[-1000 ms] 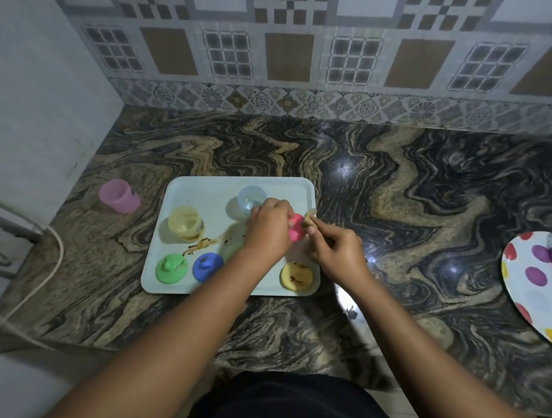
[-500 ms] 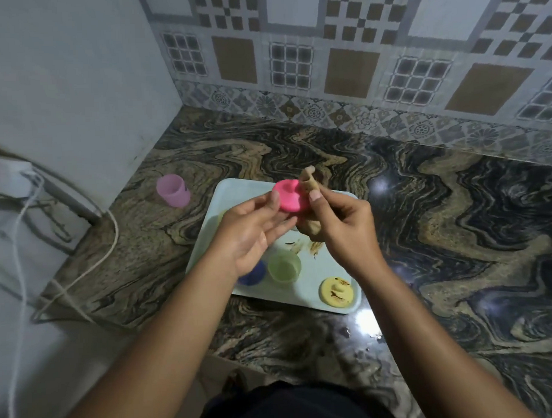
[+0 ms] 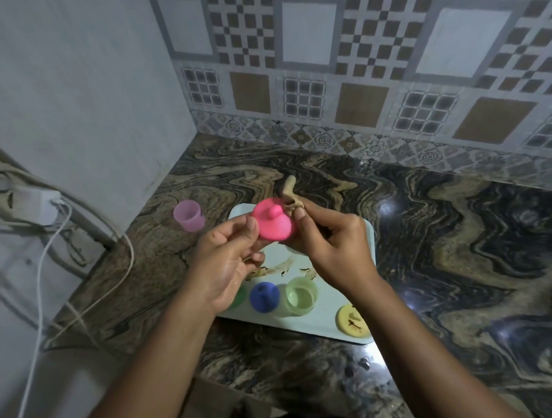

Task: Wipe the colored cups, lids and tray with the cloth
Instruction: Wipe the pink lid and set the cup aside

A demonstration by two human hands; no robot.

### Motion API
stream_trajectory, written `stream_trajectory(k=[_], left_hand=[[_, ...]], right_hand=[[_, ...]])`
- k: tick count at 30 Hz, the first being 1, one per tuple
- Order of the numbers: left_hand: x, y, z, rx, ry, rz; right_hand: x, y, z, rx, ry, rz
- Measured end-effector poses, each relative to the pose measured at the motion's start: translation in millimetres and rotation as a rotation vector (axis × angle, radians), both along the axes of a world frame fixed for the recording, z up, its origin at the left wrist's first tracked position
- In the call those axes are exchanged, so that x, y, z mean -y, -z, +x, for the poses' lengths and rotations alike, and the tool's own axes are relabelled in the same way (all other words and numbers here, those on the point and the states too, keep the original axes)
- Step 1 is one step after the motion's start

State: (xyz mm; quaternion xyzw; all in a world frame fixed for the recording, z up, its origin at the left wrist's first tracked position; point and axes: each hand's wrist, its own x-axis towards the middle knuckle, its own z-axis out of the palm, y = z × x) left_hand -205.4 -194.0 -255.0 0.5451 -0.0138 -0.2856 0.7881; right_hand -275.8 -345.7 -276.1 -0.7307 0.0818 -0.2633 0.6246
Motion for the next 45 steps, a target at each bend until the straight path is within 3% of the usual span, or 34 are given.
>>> stream_trajectory(k=[5, 8, 11, 16, 21, 25, 30, 33, 36, 39, 45], left_hand=[[4, 2, -10, 0.116, -0.099, 0.053], [11, 0, -20, 0.239, -0.067, 0.097], [12, 1, -19, 0.239, -0.156, 0.086], [3, 3, -10, 0.225, -0.156, 0.076], [-10, 0, -3, 0.233, -0.005, 0.051], [-12, 2, -6, 0.225, 0.047, 0.088], [2, 8, -24, 0.191, -0.069, 0.067], [9, 8, -32, 0.255, -0.090, 0.071], [7, 6, -26, 0.202, -0.231, 0.054], [4, 3, -21, 0.200, -0.224, 0.053], [3, 4, -22, 0.235, -0.146, 0.082]], right_hand=[[-7, -1, 7, -0.100, -0.013, 0.160], [-12, 5, 11, -0.127, -0.009, 0.140], [-15, 11, 9, -0.048, -0.041, 0.184], [-15, 13, 0, 0.028, 0.010, -0.119], [-9, 2, 4, -0.029, -0.027, -0.012], [-6, -1, 7, -0.102, 0.051, -0.075], [-14, 4, 11, -0.198, 0.004, 0.133], [-15, 2, 10, -0.161, -0.001, 0.252], [-13, -2, 5, -0.096, -0.024, 0.341], [-15, 2, -1, -0.089, -0.083, 0.269], [-17, 8, -3, 0.022, -0.039, -0.074]])
